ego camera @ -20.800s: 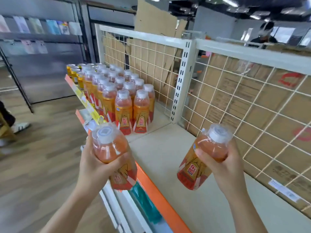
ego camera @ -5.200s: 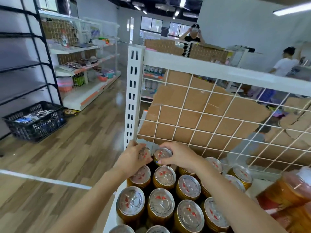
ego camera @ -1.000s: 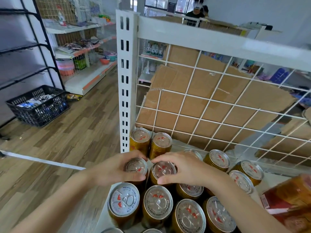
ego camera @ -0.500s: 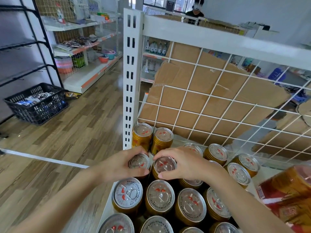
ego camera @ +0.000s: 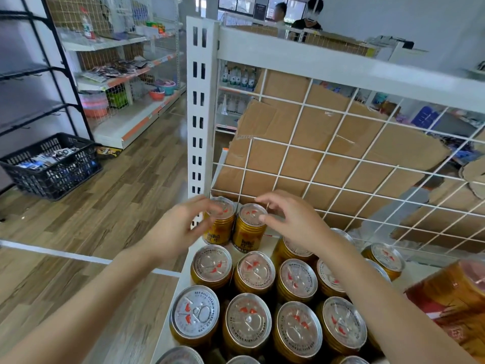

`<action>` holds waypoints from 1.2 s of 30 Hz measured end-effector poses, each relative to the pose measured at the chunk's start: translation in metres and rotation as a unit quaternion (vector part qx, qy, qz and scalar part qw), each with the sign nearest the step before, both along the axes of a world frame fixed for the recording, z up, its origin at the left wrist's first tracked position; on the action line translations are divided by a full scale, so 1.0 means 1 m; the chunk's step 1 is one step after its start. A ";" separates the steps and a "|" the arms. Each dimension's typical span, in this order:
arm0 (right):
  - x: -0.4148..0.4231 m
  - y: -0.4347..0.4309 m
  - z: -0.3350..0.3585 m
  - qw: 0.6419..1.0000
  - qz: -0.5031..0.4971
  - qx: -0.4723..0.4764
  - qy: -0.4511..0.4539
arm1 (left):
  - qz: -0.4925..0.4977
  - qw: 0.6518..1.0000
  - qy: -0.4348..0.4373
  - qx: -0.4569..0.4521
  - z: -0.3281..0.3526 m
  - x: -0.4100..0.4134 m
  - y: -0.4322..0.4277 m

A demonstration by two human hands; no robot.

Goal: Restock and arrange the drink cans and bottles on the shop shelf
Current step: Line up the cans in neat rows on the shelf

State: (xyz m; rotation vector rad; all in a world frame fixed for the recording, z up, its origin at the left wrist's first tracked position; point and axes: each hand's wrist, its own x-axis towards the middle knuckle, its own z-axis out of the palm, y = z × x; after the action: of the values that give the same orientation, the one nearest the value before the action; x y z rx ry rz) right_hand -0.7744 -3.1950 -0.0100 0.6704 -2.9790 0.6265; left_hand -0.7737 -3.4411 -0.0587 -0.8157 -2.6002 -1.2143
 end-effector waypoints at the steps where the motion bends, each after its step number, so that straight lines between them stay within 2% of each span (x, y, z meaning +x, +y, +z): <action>1: -0.006 -0.001 -0.002 1.000 -0.002 0.028 -0.004 | 0.011 0.998 0.041 -0.040 0.001 -0.007 0.001; 3: -0.015 -0.005 -0.007 0.998 0.002 0.063 -0.013 | 0.007 0.987 0.091 -0.131 0.002 -0.018 0.006; 7: -0.019 -0.009 -0.011 0.998 0.009 0.065 0.005 | -0.034 0.960 0.053 -0.275 0.000 -0.029 0.015; 9: -0.019 -0.009 -0.013 0.998 0.020 0.063 0.018 | -0.032 0.952 0.042 -0.302 -0.001 -0.032 0.016; 20: -0.019 -0.011 -0.023 0.999 0.039 0.011 0.022 | -0.023 0.947 0.057 -0.314 0.000 -0.030 0.019; 23: -0.018 -0.011 -0.022 0.999 0.035 0.004 0.013 | -0.023 0.954 0.054 -0.294 0.003 -0.029 0.021; 28: -0.007 0.011 -0.011 1.000 -0.003 0.015 0.018 | -0.061 0.966 0.110 -0.228 0.018 -0.027 0.041; 32: 0.004 0.058 -0.002 0.996 -0.067 0.060 0.001 | -0.135 0.971 0.050 -0.191 0.033 -0.026 0.088; 36: 0.017 0.093 -0.001 0.981 -0.135 0.123 -0.060 | -0.204 0.944 -0.043 -0.256 0.036 -0.028 0.134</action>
State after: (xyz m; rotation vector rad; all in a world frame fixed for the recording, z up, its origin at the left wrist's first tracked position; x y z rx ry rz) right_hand -0.7574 -3.1018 -0.0108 0.2295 -3.2096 0.2931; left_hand -0.8020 -3.3071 -0.0223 -1.4864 -2.9600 -0.6382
